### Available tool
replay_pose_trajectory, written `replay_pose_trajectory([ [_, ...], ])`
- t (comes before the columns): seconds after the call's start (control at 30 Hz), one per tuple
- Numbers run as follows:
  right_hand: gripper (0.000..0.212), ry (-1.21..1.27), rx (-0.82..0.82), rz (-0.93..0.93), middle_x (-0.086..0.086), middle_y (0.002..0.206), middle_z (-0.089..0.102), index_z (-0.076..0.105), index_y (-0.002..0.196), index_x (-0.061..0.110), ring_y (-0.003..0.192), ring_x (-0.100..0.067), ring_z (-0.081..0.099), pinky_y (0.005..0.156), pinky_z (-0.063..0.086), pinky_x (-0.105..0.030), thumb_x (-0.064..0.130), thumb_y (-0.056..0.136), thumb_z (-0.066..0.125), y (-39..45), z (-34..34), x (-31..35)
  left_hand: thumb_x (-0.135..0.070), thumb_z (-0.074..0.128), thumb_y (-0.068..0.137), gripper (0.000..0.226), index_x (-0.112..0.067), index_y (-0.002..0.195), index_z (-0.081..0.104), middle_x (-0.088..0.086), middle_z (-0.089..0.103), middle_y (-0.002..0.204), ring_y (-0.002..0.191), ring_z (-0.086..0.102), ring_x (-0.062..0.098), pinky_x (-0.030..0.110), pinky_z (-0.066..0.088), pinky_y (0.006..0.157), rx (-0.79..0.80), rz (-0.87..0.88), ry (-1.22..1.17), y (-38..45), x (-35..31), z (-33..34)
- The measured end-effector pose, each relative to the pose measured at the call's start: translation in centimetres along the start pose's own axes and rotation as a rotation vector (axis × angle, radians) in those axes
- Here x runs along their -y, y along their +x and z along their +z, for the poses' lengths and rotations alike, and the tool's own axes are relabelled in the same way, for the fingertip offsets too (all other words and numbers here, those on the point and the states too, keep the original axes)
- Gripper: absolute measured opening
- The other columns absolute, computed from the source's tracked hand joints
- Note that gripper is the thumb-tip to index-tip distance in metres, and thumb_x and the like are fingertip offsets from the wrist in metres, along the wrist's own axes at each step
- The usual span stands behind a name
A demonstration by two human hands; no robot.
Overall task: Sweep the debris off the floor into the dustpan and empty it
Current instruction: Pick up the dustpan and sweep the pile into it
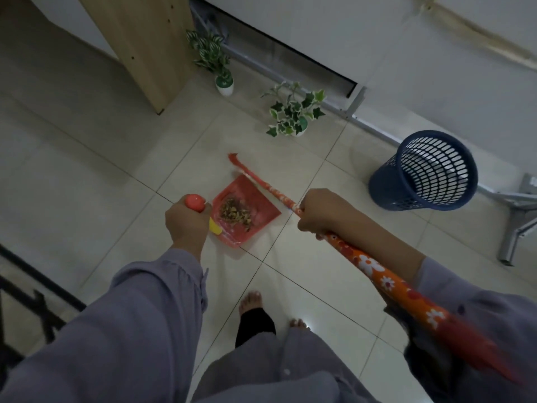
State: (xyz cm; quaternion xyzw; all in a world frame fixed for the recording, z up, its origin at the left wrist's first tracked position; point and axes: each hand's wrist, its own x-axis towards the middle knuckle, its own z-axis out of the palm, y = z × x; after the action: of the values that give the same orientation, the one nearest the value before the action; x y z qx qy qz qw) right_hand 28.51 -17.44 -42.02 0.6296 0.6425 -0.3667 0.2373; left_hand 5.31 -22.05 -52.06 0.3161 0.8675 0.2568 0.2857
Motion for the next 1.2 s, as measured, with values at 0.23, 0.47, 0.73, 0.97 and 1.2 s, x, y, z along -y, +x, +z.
replay_pose_trajectory([
  [0.23,0.018,-0.046,-0.018,0.008,-0.009,0.084,0.063,0.045,0.069,0.012,0.084,-0.025,0.069,0.069,0.055,-0.031,0.005,0.079,0.058,0.9,2.4,1.5,-0.025,0.076,0.073,0.022,-0.012,0.091,0.074,0.015,0.074,0.089,0.088,0.068,0.033,0.039,0.056,0.081,-0.009,-0.036,-0.062,1.1,0.4,0.3],
  [0.47,0.022,0.085,0.106,-0.01,-0.007,0.071,0.073,0.068,0.098,0.0,0.054,-0.014,0.069,0.065,0.06,-0.029,0.01,0.08,0.06,0.1,1.4,2.1,-0.028,0.079,0.07,0.029,-0.012,0.094,0.075,0.015,0.074,0.092,0.089,0.069,0.033,0.04,0.056,0.083,-0.046,-0.083,-0.102,2.2,-0.5,-1.4],
  [0.73,0.021,0.082,-0.032,0.005,-0.008,0.073,0.073,0.068,0.098,0.0,0.05,-0.013,0.065,0.066,0.06,-0.029,0.012,0.081,0.063,1.3,-2.8,3.2,-0.024,0.078,0.073,0.023,-0.011,0.09,0.074,0.017,0.073,0.089,0.086,0.067,0.034,0.036,0.053,0.079,-0.086,-0.017,-0.046,3.4,0.0,-4.9],
  [0.97,0.007,-0.086,-0.063,-0.017,-0.012,0.096,0.069,0.054,0.088,0.007,0.086,-0.025,0.07,0.064,0.053,-0.03,0.008,0.083,0.058,2.9,0.0,5.3,-0.023,0.076,0.074,0.026,-0.008,0.094,0.074,0.017,0.073,0.091,0.088,0.067,0.034,0.036,0.052,0.079,-0.068,-0.006,0.016,4.7,2.4,-4.9],
  [1.2,0.017,0.036,0.118,-0.072,-0.007,0.068,0.069,0.064,0.094,0.0,0.049,-0.013,0.064,0.052,0.053,-0.024,0.009,0.08,0.06,2.2,2.6,6.8,-0.02,0.075,0.075,0.024,-0.009,0.096,0.074,0.019,0.072,0.092,0.089,0.067,0.035,0.038,0.054,0.08,-0.042,-0.032,-0.007,4.2,3.5,-4.6],
])
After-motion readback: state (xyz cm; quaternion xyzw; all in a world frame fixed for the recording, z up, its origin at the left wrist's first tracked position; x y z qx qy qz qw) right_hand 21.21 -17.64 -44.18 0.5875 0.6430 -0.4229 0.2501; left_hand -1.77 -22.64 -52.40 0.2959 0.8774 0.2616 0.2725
